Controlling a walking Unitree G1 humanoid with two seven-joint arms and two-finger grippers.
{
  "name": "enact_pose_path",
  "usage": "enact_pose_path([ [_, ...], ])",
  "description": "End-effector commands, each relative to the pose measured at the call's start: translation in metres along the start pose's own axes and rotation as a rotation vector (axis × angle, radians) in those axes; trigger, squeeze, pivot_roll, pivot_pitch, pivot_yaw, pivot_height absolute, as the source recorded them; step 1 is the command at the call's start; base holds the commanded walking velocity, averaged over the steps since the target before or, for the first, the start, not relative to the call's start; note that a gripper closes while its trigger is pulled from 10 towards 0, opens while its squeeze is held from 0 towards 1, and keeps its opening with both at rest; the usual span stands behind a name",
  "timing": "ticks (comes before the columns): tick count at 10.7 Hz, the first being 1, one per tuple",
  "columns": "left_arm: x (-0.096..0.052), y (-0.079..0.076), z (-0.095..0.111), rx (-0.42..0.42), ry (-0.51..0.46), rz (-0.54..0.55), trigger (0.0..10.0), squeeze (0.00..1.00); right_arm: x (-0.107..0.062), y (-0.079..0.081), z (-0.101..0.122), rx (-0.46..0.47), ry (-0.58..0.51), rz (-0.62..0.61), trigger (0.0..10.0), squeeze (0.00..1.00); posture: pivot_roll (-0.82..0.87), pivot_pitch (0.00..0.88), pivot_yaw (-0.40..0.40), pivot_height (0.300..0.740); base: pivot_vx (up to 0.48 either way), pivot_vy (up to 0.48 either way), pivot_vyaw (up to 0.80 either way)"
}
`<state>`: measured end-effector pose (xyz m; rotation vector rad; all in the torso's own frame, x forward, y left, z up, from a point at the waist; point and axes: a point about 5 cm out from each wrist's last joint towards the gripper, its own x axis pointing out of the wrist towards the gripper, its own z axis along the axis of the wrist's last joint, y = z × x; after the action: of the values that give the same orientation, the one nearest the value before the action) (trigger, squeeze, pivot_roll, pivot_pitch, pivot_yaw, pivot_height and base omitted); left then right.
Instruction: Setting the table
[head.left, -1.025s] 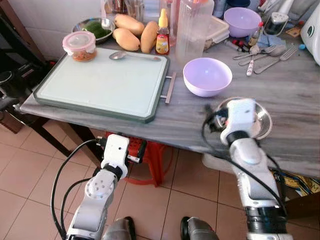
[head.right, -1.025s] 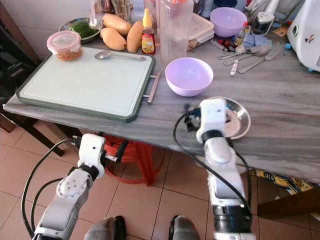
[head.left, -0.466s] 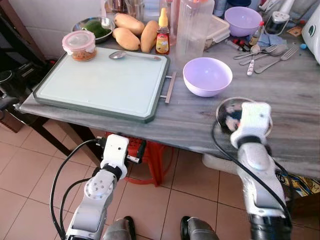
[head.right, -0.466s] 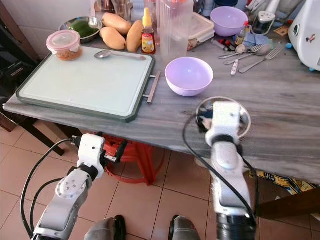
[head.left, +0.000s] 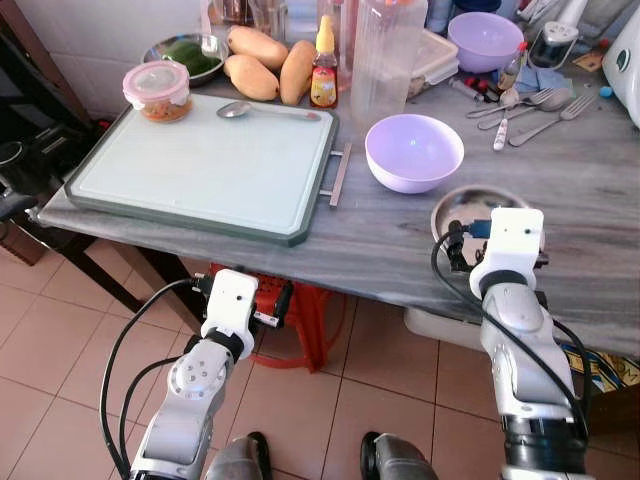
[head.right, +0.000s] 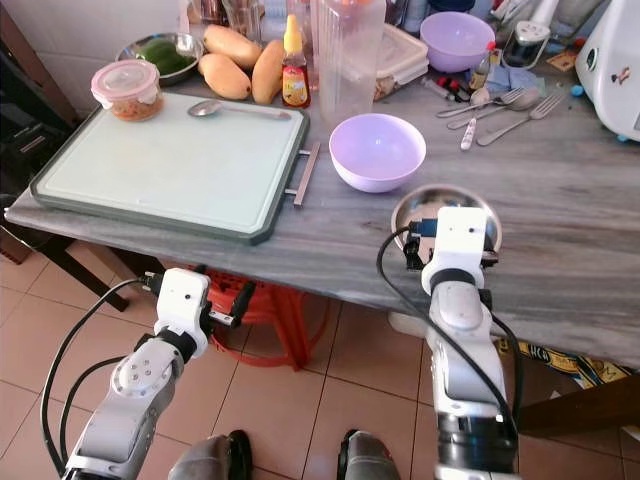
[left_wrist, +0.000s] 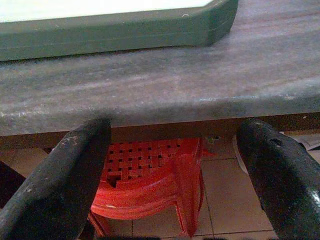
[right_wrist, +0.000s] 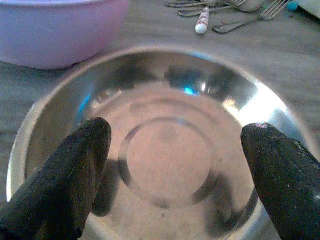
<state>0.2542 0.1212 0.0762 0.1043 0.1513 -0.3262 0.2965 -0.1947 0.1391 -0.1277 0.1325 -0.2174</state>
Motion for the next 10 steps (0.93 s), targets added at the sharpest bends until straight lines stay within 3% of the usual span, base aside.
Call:
enact_pose_path([
  [1, -0.003, -0.001, -0.002, 0.003, 0.012, -0.004, 10.0, 0.00, 0.001, -0.001, -0.008, 0.006, 0.046, 0.005, 10.0, 0.00, -0.03, 0.187, 0.030, 0.740, 0.000, 0.000, 0.00],
  [10, 0.001, -0.004, -0.001, -0.001, 0.009, -0.006, 10.0, 0.00, 0.001, 0.019, 0.004, 0.104, 0.060, 0.104, 10.0, 0.00, -0.04, 0.173, 0.018, 0.740, 0.000, 0.000, 0.00],
])
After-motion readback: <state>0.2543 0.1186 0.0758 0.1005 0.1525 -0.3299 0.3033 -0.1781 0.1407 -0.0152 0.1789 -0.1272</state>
